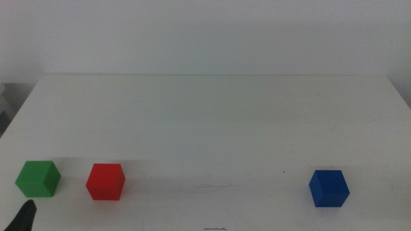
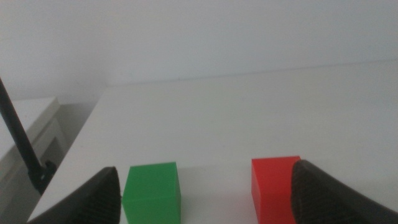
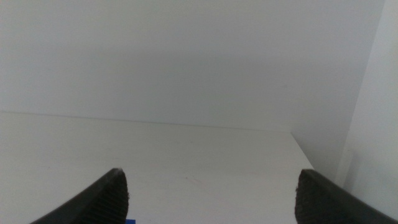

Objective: Stack red cubes first, then green, then blue cubes in a specific spot.

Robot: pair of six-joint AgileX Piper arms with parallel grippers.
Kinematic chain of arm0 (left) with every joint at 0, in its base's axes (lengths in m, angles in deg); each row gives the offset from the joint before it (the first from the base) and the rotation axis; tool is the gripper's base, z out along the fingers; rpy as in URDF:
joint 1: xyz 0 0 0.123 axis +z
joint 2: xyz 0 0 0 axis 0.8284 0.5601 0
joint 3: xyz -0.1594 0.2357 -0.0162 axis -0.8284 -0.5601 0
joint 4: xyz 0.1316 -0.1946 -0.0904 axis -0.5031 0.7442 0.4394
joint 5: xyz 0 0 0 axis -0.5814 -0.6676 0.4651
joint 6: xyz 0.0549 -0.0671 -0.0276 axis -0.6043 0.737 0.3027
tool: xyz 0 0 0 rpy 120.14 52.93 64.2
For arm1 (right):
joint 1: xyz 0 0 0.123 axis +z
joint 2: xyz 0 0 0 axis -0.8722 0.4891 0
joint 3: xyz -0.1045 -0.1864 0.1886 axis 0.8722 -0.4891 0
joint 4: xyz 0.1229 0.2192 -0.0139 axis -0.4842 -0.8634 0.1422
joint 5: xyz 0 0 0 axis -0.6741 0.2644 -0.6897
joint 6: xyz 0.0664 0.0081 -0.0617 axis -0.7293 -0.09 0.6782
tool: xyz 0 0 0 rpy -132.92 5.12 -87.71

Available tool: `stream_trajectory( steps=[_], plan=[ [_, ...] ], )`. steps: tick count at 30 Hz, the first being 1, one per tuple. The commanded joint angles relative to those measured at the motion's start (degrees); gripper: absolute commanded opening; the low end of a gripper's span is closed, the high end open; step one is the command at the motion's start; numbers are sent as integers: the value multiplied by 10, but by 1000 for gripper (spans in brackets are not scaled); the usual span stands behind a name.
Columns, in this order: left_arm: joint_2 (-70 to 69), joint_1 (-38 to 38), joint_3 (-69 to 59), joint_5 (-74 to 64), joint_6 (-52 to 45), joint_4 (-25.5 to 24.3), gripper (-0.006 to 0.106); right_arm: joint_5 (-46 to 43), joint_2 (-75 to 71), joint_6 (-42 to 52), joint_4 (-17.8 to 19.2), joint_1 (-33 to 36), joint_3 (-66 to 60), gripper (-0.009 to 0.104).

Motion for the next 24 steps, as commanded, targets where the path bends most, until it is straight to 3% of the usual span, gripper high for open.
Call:
stream_trajectory(
  steps=[1, 5, 24],
  plan=[
    [26, -2, 31, 44, 9, 5, 94, -42, -11, 9, 3, -3, 10, 94],
    [95, -2, 99, 12, 9, 5, 94, -42, -11, 9, 3, -3, 10, 94],
    [403, -2, 547, -387, 6, -20, 94, -42, -11, 9, 3, -3, 10, 94]
  ],
)
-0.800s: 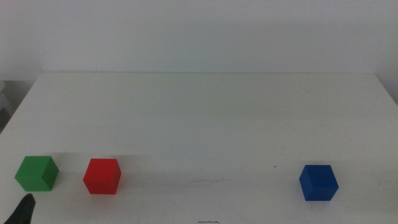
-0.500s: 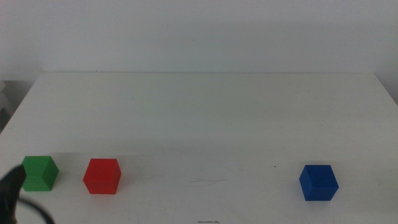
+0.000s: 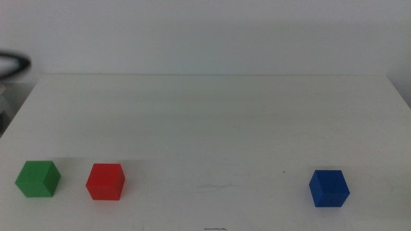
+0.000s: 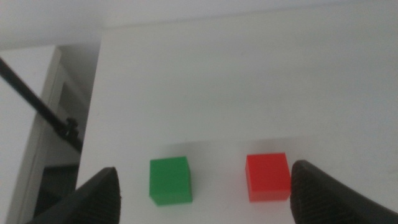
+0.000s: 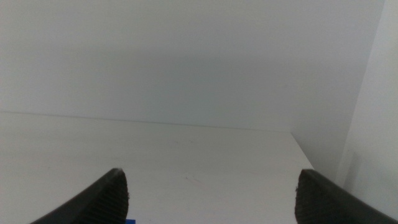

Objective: Stack red cubes first, then green, then blue cubes in a specific spot.

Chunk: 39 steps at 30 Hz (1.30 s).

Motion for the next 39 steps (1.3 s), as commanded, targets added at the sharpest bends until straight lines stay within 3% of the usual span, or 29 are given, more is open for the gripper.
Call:
stream_trajectory(
  steps=[1, 8, 15, 23, 29, 39],
  plan=[
    [33, -2, 61, -21, 6, -5, 94, -42, -11, 9, 3, -3, 10, 94],
    [129, -2, 152, -134, 11, -12, 94, -42, -11, 9, 3, -3, 10, 94],
    [248, -16, 208, -196, 26, 32, 94, -42, -11, 9, 3, -3, 10, 94],
    [358, -101, 251, -215, 110, -21, 94, -42, -11, 9, 3, -3, 10, 94],
    [420, -106, 252, -226, 111, 26, 94, -42, -11, 9, 3, -3, 10, 94],
    [508, -106, 252, -225, 97, 55, 94, -42, -11, 9, 3, -3, 10, 94]
  ],
)
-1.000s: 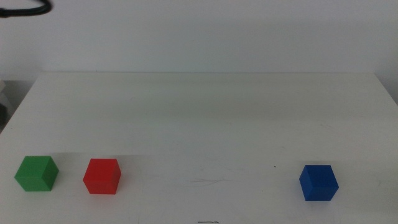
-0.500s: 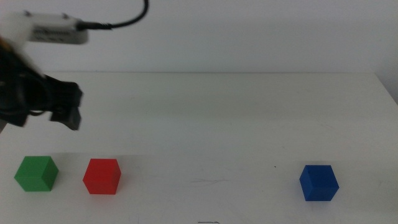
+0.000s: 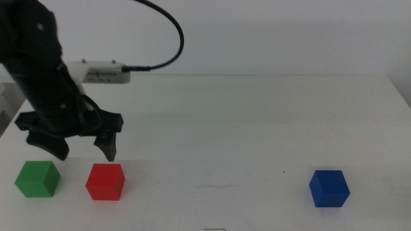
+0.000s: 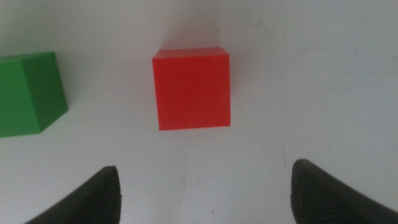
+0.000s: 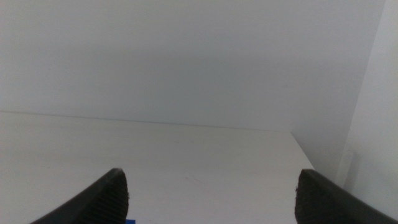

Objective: Stack red cubes first, then green, then blue cubes in a specific spot.

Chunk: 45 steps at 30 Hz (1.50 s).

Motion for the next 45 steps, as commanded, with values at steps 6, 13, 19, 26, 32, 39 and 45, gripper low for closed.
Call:
stream_trajectory(
  steps=[6, 13, 19, 26, 32, 39, 45],
  plan=[
    [37, -2, 19, 15, -26, 10, 94, -42, -11, 9, 3, -3, 10, 94],
    [83, -2, 15, 52, -28, 9, 94, -42, -11, 9, 3, -3, 10, 94],
    [108, -2, -16, 104, -23, 9, 94, -42, -11, 9, 3, -3, 10, 94],
    [129, -2, -41, 147, -17, 14, 94, -42, -11, 9, 3, -3, 10, 94],
    [135, -2, -41, 148, -17, 12, 81, -42, -11, 9, 3, -3, 10, 94],
    [134, -2, -41, 146, -12, 34, 18, -42, -11, 9, 3, -3, 10, 94],
    [103, -32, -7, 95, 29, 71, 0, -42, -11, 9, 3, -3, 10, 94]
  ],
)
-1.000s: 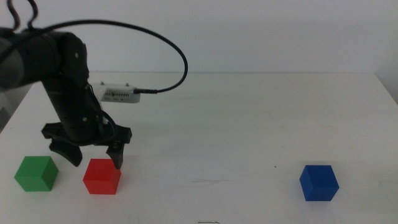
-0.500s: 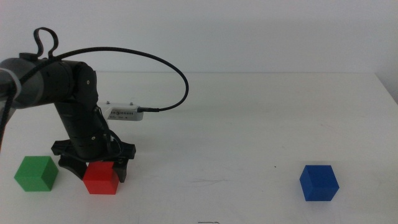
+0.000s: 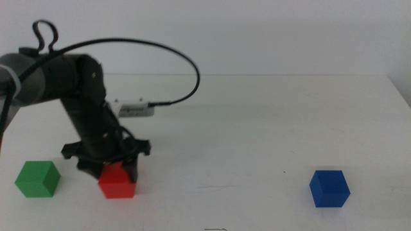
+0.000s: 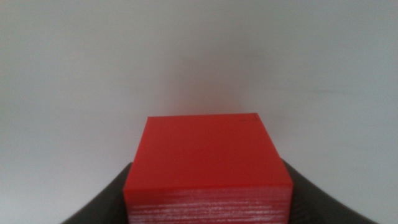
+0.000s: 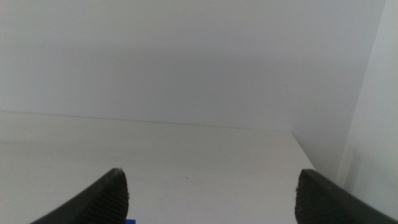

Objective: Stack red cubes first, then green, then blue cubes in a specific spot.

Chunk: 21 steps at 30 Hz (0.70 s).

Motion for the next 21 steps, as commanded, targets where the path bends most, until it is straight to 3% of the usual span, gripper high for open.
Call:
stream_trajectory(
  steps=[1, 9, 21],
  plan=[
    [-47, -32, 36, -27, 63, 6, 0, -42, -11, 9, 3, -3, 10, 94],
    [11, -163, 179, -106, 238, -71, 0, -42, -11, 9, 3, -3, 10, 94],
    [164, -242, 371, -139, 298, -64, 0, -42, -11, 9, 3, -3, 10, 94]
  ],
)
